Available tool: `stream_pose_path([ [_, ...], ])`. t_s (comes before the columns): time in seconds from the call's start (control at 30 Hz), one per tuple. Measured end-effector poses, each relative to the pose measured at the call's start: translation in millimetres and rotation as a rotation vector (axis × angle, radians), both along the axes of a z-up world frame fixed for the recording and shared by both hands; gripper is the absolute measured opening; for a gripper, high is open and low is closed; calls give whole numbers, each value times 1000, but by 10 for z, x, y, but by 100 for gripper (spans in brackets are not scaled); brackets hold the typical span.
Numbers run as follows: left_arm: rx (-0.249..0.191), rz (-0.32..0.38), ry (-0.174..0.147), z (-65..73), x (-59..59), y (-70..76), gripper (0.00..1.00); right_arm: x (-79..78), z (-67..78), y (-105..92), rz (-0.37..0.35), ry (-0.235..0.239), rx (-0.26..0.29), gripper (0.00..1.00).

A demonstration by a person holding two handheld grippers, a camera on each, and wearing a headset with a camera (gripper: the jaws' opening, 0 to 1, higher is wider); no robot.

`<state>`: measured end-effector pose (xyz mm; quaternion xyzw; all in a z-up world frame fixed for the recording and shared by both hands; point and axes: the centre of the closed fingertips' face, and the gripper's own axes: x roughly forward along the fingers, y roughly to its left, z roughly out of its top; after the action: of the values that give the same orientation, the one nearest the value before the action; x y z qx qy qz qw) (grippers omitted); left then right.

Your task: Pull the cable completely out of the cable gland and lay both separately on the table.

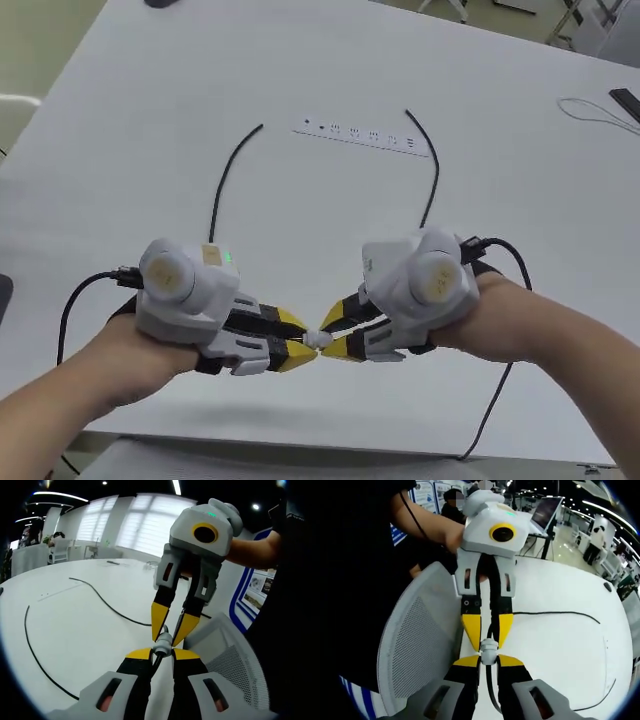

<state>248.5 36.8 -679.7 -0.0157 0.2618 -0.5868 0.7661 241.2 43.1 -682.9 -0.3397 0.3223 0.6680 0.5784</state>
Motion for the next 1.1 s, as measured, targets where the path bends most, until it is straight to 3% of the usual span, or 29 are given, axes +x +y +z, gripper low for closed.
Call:
stream_pose_path([
  [0.17, -6, 5, -12, 19, 2, 17, 14, 6, 12, 19, -35, 12, 29, 8],
  [0.23, -13, 11, -17, 47, 4, 21, 14, 17, 13, 26, -73, 32, 47, 8],
  [0.33, -17, 5, -44, 76, -11, 21, 14, 1, 42, 35, -150, 113, 56, 11],
  [0.43, -8, -1, -54, 64, -17, 21, 14, 18, 56, 12, -150, 124, 60, 12],
  [0.53, 6, -8, -64, 51, -23, 33, 14, 20, 57, -30, -177, 192, 70, 14],
  [0.6, 5, -7, -77, 63, -17, 39, 14, 13, 95, -11, -231, 292, 119, 16],
  [0.67, 9, -10, -106, 77, -19, 39, 14, 50, 172, 37, -285, 387, 211, 19],
  [0.87, 29, -20, -131, 81, 5, 68, 14, 56, 158, -18, -365, 579, 285, 18],
  [0.97, 28, -33, -144, 111, 4, 57, 14, 77, 198, -4, -411, 696, 358, 19],
  [1.03, 33, -38, -142, 109, 1, 43, 14, 122, 191, -15, -445, 727, 382, 18],
  [1.1, 44, -47, -169, 136, -11, 27, 14, 132, 206, -33, -447, 746, 399, 15],
])
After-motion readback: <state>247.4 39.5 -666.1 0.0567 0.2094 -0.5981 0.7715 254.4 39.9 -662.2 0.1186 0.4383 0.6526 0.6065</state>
